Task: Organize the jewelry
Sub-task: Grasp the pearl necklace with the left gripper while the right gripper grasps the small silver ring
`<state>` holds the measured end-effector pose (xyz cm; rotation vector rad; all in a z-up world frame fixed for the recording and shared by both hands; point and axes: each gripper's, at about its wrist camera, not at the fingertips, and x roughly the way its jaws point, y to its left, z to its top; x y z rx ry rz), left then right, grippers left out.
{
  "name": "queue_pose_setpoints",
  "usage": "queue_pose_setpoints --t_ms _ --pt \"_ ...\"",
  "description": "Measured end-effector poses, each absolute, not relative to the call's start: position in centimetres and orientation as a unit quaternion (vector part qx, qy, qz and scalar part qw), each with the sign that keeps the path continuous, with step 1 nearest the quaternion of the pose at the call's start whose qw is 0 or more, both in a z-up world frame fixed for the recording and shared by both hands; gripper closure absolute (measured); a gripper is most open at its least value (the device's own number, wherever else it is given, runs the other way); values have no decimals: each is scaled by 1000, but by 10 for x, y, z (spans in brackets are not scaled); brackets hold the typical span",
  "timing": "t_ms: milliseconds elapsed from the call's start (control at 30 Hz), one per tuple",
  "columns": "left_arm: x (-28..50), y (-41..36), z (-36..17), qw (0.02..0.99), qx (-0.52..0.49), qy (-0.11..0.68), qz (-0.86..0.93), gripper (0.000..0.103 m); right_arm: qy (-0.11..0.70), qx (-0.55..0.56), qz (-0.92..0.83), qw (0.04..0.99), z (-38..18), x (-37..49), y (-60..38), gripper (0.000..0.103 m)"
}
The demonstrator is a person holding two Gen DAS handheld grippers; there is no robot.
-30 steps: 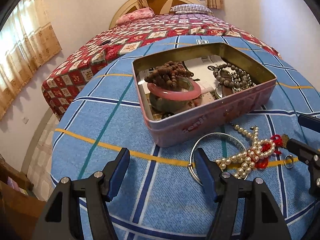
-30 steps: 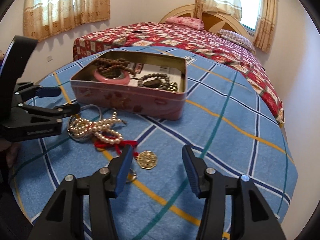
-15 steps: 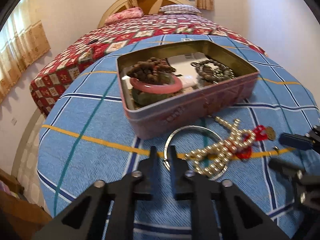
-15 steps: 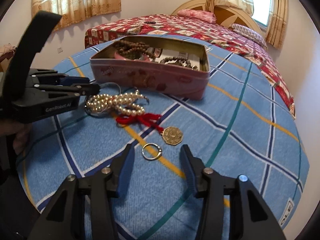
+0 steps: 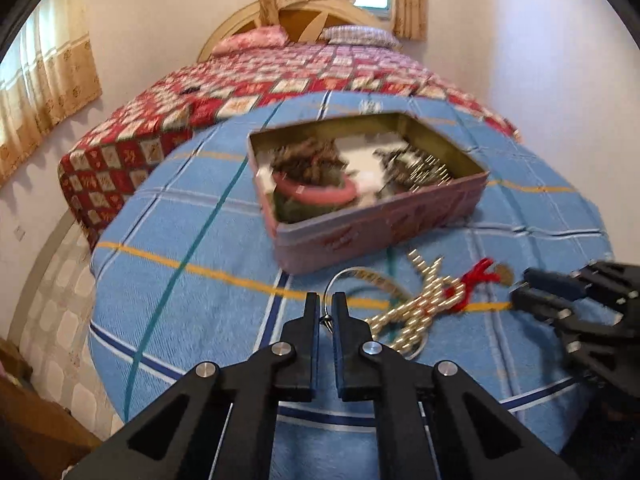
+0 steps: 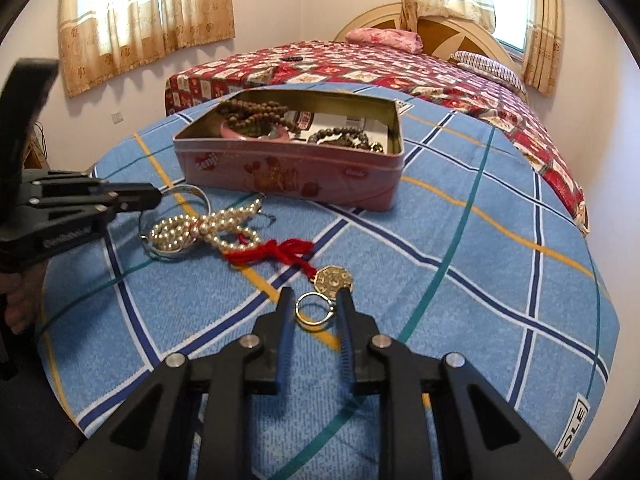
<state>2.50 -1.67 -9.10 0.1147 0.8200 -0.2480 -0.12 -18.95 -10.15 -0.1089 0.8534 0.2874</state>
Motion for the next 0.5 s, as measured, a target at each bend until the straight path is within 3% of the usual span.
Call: queue_pose_setpoints --t_ms 300,500 --pt "17 -17 -58 918 44 367 -140 103 410 -48 140 900 -100 0 -192 80" --pt "33 -17 -95 893 70 428 -125 102 412 -53 145 898 -102 -1 -189 80"
